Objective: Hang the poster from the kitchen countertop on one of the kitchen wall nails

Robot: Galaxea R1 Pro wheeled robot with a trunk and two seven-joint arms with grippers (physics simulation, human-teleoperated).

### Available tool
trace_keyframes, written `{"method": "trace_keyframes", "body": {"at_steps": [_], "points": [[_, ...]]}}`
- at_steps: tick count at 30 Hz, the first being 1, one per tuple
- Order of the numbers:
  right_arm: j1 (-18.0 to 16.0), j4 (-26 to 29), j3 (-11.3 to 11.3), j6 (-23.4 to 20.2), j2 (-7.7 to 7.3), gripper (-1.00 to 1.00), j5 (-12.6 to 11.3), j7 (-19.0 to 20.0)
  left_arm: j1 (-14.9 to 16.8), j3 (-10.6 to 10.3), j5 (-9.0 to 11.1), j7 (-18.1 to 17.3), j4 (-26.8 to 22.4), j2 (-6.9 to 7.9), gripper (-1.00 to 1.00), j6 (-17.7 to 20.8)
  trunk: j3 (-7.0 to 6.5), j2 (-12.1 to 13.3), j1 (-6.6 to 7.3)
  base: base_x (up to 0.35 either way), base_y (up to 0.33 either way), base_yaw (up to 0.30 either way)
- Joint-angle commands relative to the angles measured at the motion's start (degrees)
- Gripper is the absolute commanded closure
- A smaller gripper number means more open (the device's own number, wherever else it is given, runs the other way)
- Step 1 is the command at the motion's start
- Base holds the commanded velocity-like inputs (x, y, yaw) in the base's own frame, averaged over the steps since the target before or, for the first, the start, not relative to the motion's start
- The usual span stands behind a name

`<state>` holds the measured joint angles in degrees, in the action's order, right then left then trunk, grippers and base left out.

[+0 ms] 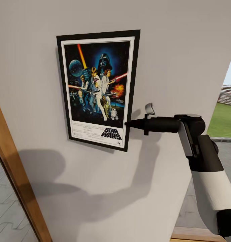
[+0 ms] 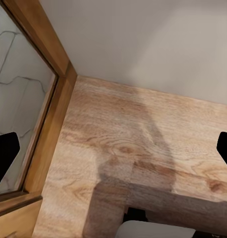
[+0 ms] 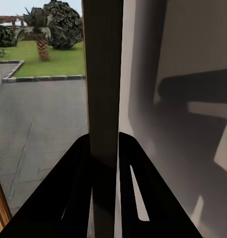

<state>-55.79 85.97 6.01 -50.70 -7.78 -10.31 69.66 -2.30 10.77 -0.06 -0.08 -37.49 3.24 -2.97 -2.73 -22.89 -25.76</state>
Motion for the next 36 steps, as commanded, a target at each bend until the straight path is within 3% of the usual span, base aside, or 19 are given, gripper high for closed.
{"method": "trace_keyframes", "body": {"at_steps": [1, 36], "points": [[0.0, 0.0, 0.1, -0.4, -0.02, 1.0, -0.3, 0.0, 0.0, 0.0, 0.0, 0.0, 0.0, 0.0, -1.0, -0.1, 0.01, 0.0, -0.02, 0.0, 0.041, 0.0], [0.0, 0.0, 0.1, -0.4, 0.01, 1.0, -0.3, 0.0, 0.0, 0.0, 0.0, 0.0, 0.0, 0.01, -1.0, -0.1, 0.01, 0.0, -0.02, 0.0, 0.037, 0.0]]}}
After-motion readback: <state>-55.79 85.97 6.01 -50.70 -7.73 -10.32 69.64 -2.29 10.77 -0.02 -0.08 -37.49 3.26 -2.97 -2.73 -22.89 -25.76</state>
